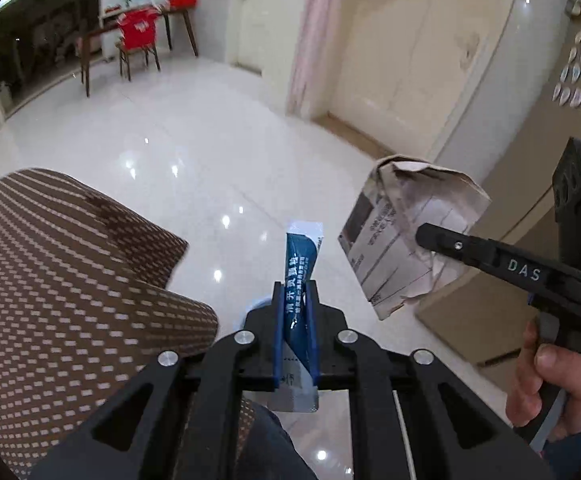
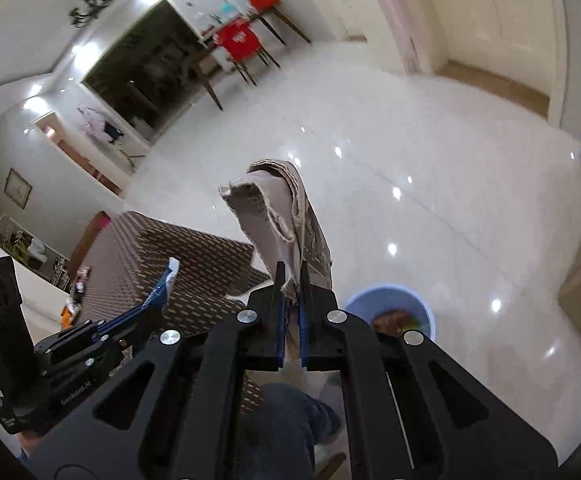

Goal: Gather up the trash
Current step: 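Carry the tube and newspapers to the blue bin and release them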

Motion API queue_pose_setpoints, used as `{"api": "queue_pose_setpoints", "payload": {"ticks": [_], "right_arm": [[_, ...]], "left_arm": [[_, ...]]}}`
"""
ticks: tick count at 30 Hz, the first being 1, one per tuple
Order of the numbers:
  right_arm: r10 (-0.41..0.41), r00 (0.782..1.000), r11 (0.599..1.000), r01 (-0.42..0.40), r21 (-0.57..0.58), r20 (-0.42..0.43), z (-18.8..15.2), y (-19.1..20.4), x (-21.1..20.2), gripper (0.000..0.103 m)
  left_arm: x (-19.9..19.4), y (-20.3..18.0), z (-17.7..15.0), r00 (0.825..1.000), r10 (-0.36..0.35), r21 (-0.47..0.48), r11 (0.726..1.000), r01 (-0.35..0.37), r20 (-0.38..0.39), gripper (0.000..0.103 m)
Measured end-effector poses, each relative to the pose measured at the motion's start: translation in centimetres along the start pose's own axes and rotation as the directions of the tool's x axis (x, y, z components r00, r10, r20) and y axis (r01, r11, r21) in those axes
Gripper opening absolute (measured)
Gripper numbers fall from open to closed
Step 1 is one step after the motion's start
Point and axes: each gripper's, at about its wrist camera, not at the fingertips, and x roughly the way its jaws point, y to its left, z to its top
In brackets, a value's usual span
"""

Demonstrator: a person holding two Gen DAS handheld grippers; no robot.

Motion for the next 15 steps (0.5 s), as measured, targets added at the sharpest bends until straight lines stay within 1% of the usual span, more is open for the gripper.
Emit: {"api": "queue_pose_setpoints", "payload": {"ticks": [3,8,9,11,12,13,14,15], "right_arm": [[-0.019,0.998,0.999,0.021,0.037,-0.052,-0.4,-1.9,2.2,0.005],[-0.032,0.992,0.996,0.042,0.080,-0.124,-1.4,-4.3,5.4,0.006],[-0.033,0.990,0.995,0.046,0.088,-0.139,-1.7,-5.0,6.2,0.009],[-0.030,0.984,0.991,0.052,0.121,-0.176,-2.1,-6.2,7.9,0.010],[-0.031,0.981,0.989,0.058,0.134,-0.194,-2.4,-6.7,8.5,0.013],[-0.029,0.979,0.987,0.059,0.148,-0.203,-2.7,-6.9,9.1,0.027],[-0.029,0.978,0.985,0.063,0.162,-0.205,-3.0,-7.3,9.3,0.041],[-0.034,0.980,0.982,0.070,0.177,-0.198,-3.2,-7.7,9.3,0.067]], "left_arm": [[3.0,-0.8,-0.1,0.998,0.010,0.029,1.000,-0.008,-0.062,0.010],[6.7,-0.7,0.2,0.991,0.018,0.042,0.999,-0.012,-0.136,0.010],[7.5,-0.8,0.2,0.988,0.017,0.043,0.999,-0.010,-0.151,0.010],[9.0,-0.8,0.0,0.982,0.017,0.046,0.999,-0.009,-0.186,0.012],[9.6,-0.9,-0.2,0.979,0.014,0.042,0.999,-0.006,-0.205,0.019],[10.0,-0.8,-0.2,0.976,0.010,0.035,0.999,-0.003,-0.218,0.034],[10.2,-0.9,-0.2,0.975,0.014,0.031,0.999,-0.008,-0.221,0.046],[10.1,-0.8,-0.3,0.975,0.026,0.029,0.999,-0.020,-0.219,0.074]]}}
